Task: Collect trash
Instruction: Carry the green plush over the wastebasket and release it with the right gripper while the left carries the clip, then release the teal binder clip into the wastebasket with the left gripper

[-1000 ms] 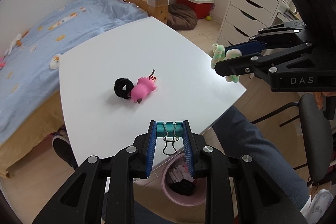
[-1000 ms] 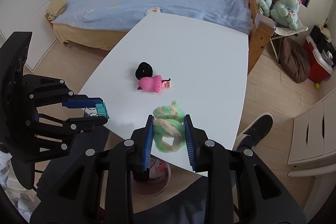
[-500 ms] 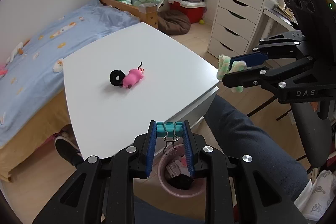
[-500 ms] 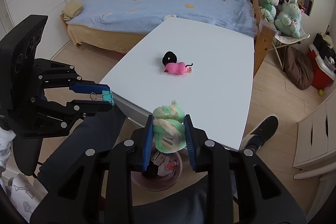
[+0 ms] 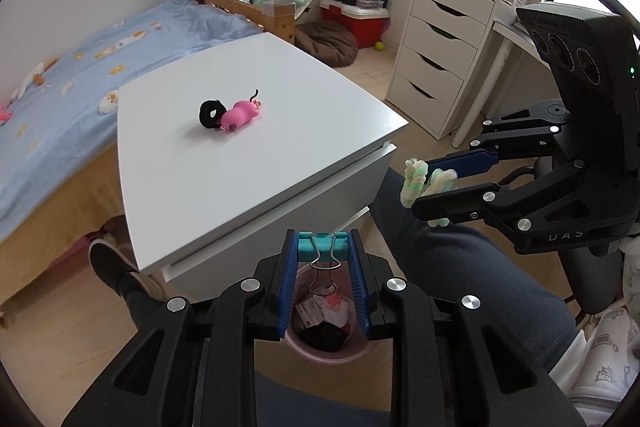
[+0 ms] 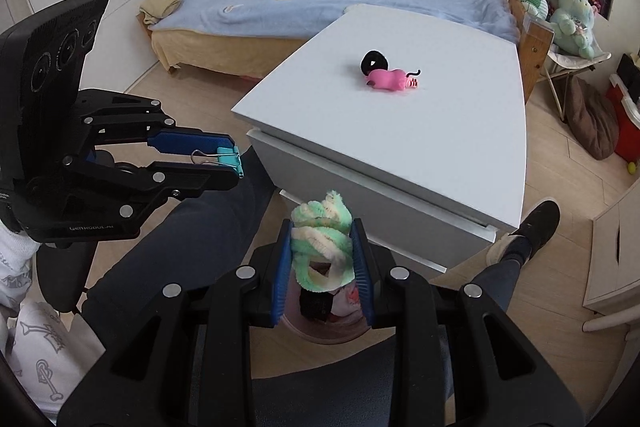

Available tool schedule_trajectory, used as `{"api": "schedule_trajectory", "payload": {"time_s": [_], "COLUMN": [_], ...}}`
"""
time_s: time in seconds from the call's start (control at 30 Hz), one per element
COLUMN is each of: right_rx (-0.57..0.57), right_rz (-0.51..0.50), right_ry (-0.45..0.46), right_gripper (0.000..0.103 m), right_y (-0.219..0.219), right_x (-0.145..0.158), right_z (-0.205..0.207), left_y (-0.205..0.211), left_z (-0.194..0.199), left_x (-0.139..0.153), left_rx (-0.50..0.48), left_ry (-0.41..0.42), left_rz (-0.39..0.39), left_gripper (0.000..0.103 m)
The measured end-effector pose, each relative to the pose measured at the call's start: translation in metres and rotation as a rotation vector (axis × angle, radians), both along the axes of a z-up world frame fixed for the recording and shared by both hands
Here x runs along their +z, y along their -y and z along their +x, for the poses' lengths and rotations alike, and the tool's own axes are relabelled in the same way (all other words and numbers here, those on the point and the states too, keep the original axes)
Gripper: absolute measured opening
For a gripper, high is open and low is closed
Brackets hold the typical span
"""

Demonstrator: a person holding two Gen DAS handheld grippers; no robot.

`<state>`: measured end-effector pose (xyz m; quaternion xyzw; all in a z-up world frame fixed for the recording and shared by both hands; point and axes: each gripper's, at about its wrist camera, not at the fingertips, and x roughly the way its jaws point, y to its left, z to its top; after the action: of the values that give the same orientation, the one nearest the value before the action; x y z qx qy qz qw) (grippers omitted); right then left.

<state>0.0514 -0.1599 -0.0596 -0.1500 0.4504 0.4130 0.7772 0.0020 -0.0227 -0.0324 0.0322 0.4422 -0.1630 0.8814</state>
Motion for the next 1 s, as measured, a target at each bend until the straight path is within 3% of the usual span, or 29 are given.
{"api": "schedule_trajectory", "payload": {"time_s": [0.1,0.17,0.2,0.33,1.0], "right_rx": [0.011,0.009,0.004,-0.031,-0.118], "right_rz": [0.003,0.003,0.001,-0.015,0.010], "right_ry": [-0.008,-0.004,0.002,0.021,0.048], "right_gripper": [0.032,0.061,0.080,0.094,0.096], "right_y": [-0.001,-0.002,-0.002,0.002,0.026], "right_x": [-0.002,-0.003,-0.003,-0.003,0.007], "right_z": [-0.003,-0.004,-0.004,-0.001,0.005], "left_y": [-0.002,-0.003,-0.003,-0.003,0.015], "left_z": [-0.002,-0.003,-0.003,-0.004,-0.005], "left_x": [0.002,0.003,0.004,0.003,0.001], "left_rx": [0.006,0.008,0.008,0.006,-0.043], "left_ry": [0.004,0.008,0.009,0.005,-0.017], "left_rz": [-0.005,-0.005,-0.005,-0.006,-0.023], "left_gripper": [0.025,0.025,0.025,0.024,0.025]}}
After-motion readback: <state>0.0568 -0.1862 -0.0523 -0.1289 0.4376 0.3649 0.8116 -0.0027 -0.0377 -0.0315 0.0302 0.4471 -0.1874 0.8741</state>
